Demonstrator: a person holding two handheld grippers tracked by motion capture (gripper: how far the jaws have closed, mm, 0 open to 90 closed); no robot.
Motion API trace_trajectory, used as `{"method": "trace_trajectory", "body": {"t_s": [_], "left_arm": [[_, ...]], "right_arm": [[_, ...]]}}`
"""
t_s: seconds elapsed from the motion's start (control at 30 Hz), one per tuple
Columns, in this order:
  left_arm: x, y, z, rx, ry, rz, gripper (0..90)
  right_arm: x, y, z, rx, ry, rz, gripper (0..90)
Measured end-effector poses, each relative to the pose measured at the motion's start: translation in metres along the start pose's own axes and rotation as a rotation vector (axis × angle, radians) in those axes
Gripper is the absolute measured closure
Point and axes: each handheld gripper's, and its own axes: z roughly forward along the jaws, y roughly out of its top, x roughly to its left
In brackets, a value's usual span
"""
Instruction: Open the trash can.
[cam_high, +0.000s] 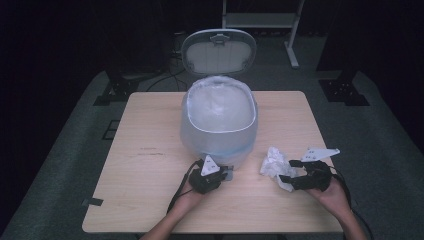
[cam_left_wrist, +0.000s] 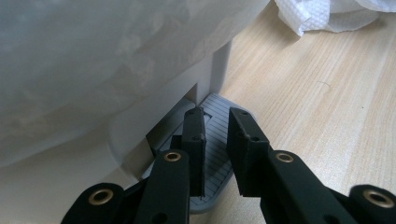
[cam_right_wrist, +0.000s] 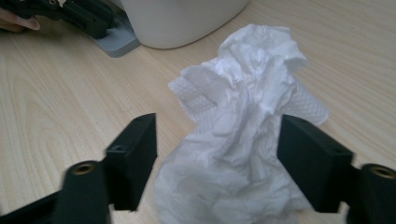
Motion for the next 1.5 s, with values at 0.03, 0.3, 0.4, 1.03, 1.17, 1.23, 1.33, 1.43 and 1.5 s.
{"method": "trace_trajectory", "body": {"t_s": [0.03,0.3,0.4,1.03,1.17,1.23,1.33,1.43,1.5], "left_arm": [[-0.001,0.000,0.000,-0.006,0.002,-0.003,76.9],[-0.001,-0.001,0.000,-0.007,0.007,-0.009,76.8],[-0.001,-0.001,0.000,-0.008,0.006,-0.011,76.8],[0.000,-0.001,0.000,-0.010,0.004,-0.017,75.6],[0.000,-0.001,0.000,-0.010,0.004,-0.017,75.6],[0.000,-0.001,0.000,-0.010,0.004,-0.017,75.6],[0.000,-0.001,0.000,-0.010,0.004,-0.017,75.7],[0.000,-0.001,0.000,-0.010,0.005,-0.016,75.6],[0.000,-0.001,0.000,-0.010,0.005,-0.015,75.6]], "right_arm": [[0.000,0.000,0.000,0.000,0.000,0.000,30.7],[-0.001,0.011,0.009,0.040,-0.026,-0.035,47.5],[-0.002,0.014,0.016,0.077,-0.055,-0.044,56.6],[-0.006,0.011,0.006,0.076,-0.036,-0.028,87.7],[-0.006,0.013,-0.003,0.053,-0.017,-0.010,88.0],[-0.006,0.014,-0.006,0.048,-0.011,-0.012,88.1],[-0.005,0.015,-0.009,0.039,-0.004,-0.005,88.0],[-0.005,0.015,-0.011,0.032,0.003,0.000,88.0],[-0.004,0.017,-0.015,0.022,0.014,0.013,88.0]]}}
